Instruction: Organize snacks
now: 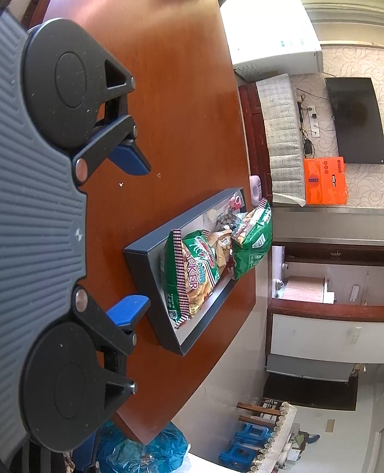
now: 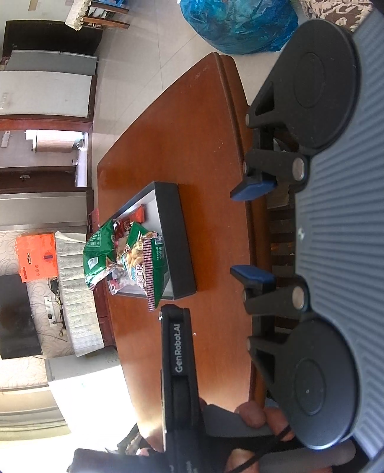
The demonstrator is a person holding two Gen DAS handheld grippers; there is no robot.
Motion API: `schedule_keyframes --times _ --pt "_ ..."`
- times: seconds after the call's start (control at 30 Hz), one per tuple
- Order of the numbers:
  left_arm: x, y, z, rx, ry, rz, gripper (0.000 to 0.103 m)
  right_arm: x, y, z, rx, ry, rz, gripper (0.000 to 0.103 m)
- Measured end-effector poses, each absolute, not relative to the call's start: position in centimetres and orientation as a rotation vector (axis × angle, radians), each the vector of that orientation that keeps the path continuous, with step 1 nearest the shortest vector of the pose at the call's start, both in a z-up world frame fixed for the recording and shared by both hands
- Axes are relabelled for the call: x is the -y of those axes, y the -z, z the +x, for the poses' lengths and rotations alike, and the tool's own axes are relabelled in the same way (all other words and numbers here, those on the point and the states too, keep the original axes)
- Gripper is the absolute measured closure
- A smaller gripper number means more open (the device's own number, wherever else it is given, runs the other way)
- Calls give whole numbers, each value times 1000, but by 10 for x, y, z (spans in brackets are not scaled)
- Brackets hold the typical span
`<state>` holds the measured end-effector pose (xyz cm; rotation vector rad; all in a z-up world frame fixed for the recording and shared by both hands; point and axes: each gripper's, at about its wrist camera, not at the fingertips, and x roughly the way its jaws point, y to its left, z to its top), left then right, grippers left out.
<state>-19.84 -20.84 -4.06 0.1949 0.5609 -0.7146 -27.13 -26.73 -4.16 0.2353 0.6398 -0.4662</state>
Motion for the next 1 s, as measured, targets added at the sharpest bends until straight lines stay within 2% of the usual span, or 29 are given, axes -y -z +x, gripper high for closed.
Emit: schedule_keyframes --times 1.0 --pt "212 48 -196 -557 706 227 12 276 46 -266 -668 447 259 52"
